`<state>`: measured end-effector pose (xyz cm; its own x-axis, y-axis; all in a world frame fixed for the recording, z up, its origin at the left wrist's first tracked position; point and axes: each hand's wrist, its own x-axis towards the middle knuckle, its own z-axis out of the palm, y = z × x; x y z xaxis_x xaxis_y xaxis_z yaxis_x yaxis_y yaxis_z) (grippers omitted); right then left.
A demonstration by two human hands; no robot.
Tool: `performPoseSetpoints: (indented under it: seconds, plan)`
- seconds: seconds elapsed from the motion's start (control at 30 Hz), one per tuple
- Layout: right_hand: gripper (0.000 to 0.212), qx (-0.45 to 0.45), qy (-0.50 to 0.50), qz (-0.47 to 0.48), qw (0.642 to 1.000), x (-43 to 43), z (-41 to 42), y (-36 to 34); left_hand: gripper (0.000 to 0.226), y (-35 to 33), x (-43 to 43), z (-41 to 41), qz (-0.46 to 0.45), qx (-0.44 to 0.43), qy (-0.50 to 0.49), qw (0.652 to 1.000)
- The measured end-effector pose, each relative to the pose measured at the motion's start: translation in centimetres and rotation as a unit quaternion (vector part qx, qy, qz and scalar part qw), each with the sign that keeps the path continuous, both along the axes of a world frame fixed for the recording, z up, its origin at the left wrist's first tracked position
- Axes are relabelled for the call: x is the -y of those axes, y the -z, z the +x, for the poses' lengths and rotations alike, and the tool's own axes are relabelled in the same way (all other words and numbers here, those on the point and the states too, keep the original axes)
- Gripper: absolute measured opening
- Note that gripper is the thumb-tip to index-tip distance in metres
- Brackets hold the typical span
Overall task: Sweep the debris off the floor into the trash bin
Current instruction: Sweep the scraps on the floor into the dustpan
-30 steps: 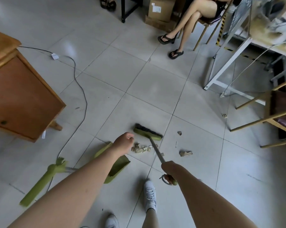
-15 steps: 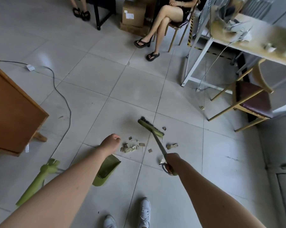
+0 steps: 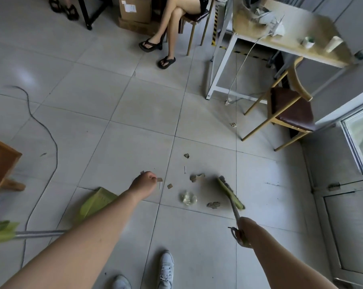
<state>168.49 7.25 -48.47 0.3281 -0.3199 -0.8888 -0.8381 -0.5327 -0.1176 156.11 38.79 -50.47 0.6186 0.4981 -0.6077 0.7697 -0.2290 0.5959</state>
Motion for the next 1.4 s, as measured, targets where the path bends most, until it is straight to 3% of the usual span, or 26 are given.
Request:
performPoseSetpoints:
  seconds: [0.2, 0.33, 0.43, 0.67, 1.0, 1.17, 1.3, 1.4]
  plan:
    - [0.041, -0.01, 0.141, 0.087, 0.986, 0.4, -1.4, 0.7, 0.031, 0.3, 1.4, 0.8, -0.019, -0.02, 0.0, 1.0]
    - [0.046, -0.028, 0.178, 0.104, 0.978, -2.7, -1.2, 1.1, 0.028, 0.1, 0.6, 0.4, -0.027, -0.003, -0.013, 1.0]
    - [0.034, -0.043, 0.174, 0.129, 0.975, -6.1, -1.0, 1.1, 0.026, -0.3, -1.1, -0.6, -0.03, 0.0, -0.025, 0.999]
    - [0.045, -0.052, 0.212, 0.159, 0.963, -16.2, -3.3, 2.0, 0.023, -0.3, -6.9, -5.3, -0.04, 0.005, -0.051, 0.998]
    - [0.04, -0.074, 0.161, 0.209, 0.962, -31.7, -10.7, 1.6, 0.032, -1.4, -15.4, -10.1, -0.068, 0.02, -0.106, 0.992]
    - [0.029, -0.072, 0.144, 0.24, 0.957, -36.9, -12.9, 1.1, 0.03, -1.9, -19.4, -11.4, -0.082, 0.03, -0.131, 0.987]
    - [0.031, 0.002, 0.134, 0.278, 0.951, -38.6, -14.2, 0.7, 0.029, -1.8, -21.3, -12.3, -0.102, 0.032, -0.144, 0.984]
    - [0.035, -0.036, 0.189, 0.229, 0.954, -38.8, -13.1, -0.8, 0.027, -2.0, -22.5, -12.7, -0.113, 0.025, -0.153, 0.981]
